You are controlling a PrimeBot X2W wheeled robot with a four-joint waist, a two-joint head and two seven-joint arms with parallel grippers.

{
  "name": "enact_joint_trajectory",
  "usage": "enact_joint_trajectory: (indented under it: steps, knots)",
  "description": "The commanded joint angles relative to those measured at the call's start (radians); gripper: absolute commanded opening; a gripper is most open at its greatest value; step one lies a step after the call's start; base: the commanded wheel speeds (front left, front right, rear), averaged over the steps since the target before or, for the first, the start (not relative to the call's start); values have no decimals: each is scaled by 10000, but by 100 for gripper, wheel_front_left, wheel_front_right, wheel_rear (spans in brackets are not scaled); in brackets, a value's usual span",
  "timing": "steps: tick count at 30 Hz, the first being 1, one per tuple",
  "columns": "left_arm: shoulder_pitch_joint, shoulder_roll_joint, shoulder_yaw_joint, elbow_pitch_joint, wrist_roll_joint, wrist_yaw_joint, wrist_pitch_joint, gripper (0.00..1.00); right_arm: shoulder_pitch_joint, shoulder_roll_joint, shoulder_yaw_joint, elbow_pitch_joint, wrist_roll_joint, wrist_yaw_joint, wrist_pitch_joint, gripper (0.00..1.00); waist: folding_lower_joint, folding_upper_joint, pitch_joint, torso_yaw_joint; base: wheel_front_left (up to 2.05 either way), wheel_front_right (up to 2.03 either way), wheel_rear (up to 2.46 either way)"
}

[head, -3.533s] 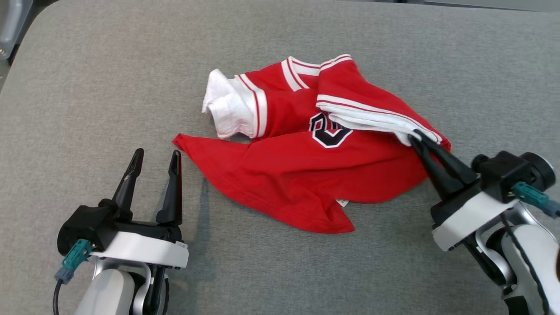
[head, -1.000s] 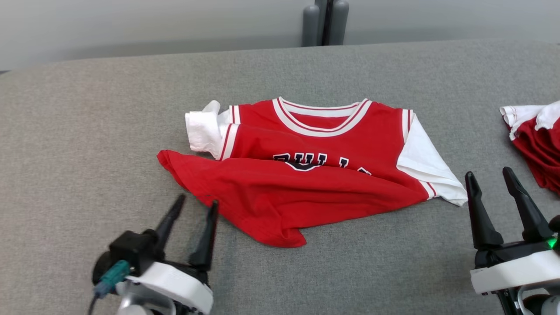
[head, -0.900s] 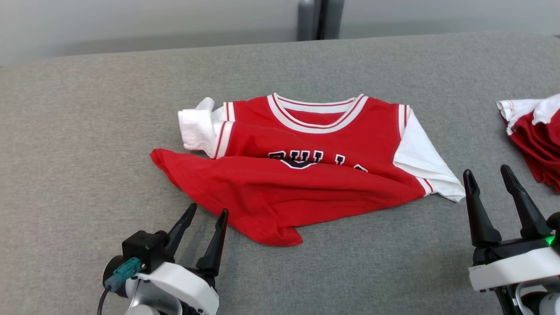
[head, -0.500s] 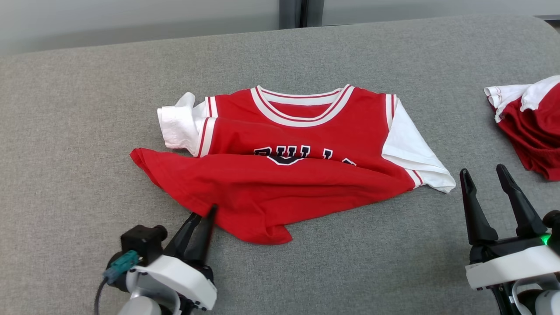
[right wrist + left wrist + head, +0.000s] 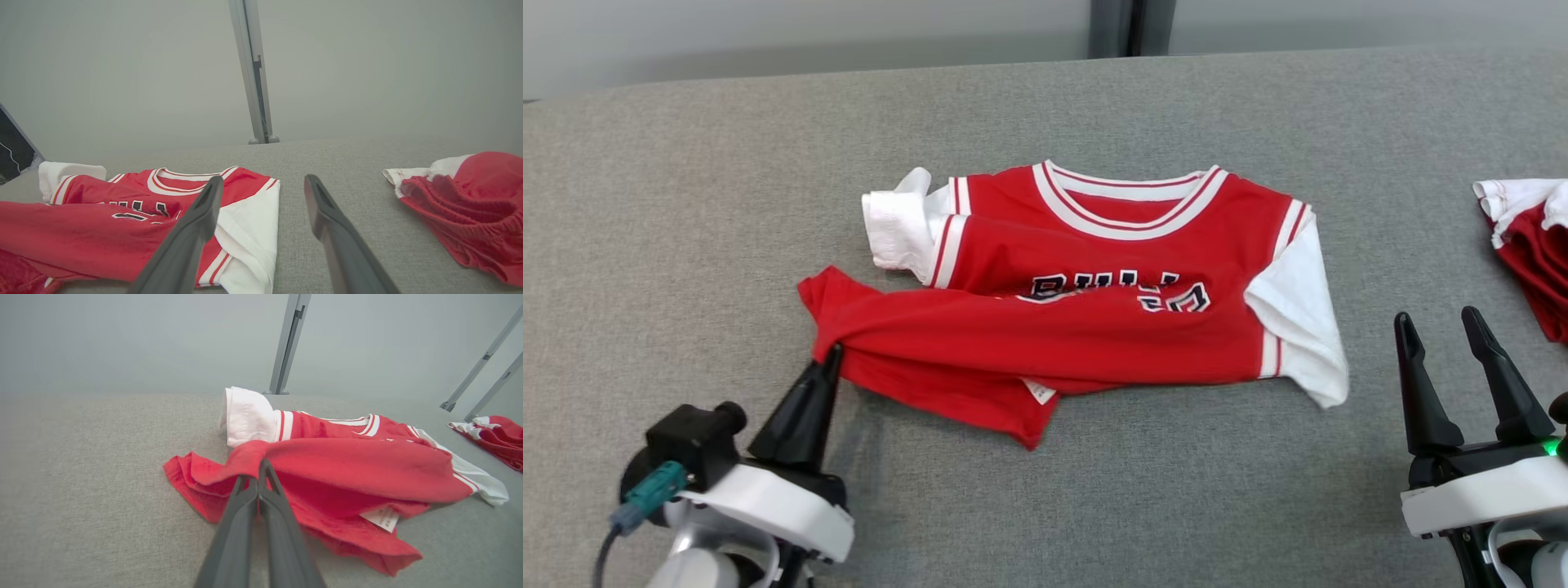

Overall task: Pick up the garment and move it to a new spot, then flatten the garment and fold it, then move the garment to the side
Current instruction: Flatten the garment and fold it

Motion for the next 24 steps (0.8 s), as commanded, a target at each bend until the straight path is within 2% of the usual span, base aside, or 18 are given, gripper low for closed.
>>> enact_joint_trajectory:
  steps: [1, 9, 14, 15, 16, 17, 24]
  knots:
    - [135, 142, 97, -131, 14, 89, 56, 0, -23, -21, -47, -10, 24, -2, -12, 100, 0, -1, 0, 39, 0, 0, 0]
    - [260, 1184, 865, -1649, 267, 624, 721, 0, -6, 26, -167, 55, 84, -2, 0, 100, 0, -1, 2, 128, 0, 0, 0]
    - [212, 1143, 979, -1253, -8, 605, 732, 0, -83, 90, -114, 166, 147, -2, -104, 100, 0, -1, 24, -109, 0, 0, 0]
    - [177, 1046, 957, -1064, -92, 582, 640, 22, -89, 104, -89, 186, 159, -2, -104, 100, 0, -1, 24, -163, 0, 0, 0]
    - [147, 908, 929, -820, -179, 541, 573, 51, -88, 106, -73, 202, 156, -2, -130, 100, 0, -1, 22, -208, 0, 0, 0]
    - [132, 852, 889, -582, -184, 528, 478, 100, -91, 108, -45, 222, 162, -2, -143, 100, 0, -1, 22, -257, 0, 0, 0]
    - [75, 67, 962, 951, -403, 609, -777, 100, -19, 117, -31, 457, 174, -2, -206, 100, 0, -1, -121, -351, 0, 0, 0]
